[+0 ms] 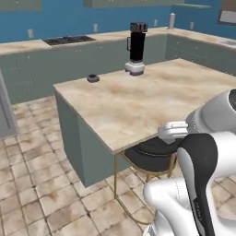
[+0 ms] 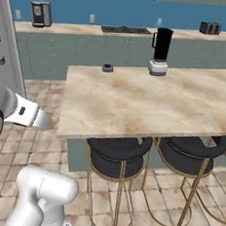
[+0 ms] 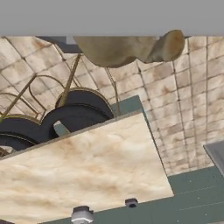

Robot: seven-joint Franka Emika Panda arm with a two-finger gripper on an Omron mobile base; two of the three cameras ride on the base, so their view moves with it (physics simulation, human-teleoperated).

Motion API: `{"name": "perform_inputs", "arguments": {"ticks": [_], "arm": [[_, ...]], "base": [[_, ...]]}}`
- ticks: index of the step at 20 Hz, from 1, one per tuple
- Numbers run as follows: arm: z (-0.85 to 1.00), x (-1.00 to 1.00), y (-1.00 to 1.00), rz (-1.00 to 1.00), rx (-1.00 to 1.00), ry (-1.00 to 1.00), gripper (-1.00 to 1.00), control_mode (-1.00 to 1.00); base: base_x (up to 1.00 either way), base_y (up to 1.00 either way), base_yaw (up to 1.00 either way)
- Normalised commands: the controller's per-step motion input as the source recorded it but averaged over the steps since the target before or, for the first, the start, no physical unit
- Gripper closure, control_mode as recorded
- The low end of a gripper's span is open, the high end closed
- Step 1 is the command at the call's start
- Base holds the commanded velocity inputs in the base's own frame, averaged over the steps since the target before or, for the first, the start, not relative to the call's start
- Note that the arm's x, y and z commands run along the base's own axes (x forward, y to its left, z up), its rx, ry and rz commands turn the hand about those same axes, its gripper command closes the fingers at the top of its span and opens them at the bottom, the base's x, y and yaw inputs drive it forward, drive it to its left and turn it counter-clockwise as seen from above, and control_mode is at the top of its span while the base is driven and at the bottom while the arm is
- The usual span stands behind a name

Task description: Grab the onion and garlic from the fridge, place them in the blender, close the lid, and turn on the blender to create a marinade.

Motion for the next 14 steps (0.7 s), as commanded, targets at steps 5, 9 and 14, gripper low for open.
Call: {"name": "perform_inputs", "arguments": {"ticks": [5, 9, 14], "arm": [[0.00, 0.00, 0.00, 0.00, 0.00, 0.00, 1.00, 1.00], [0.00, 0.00, 0.00, 0.00, 0.00, 0.00, 1.00, 1.00], [0.00, 0.00, 0.00, 0.00, 0.00, 0.00, 1.00, 1.00]], "base": [[0.03, -1.00, -0.10], [0.07, -1.00, -0.07], [0.11, -1.00, -0.06]]}}
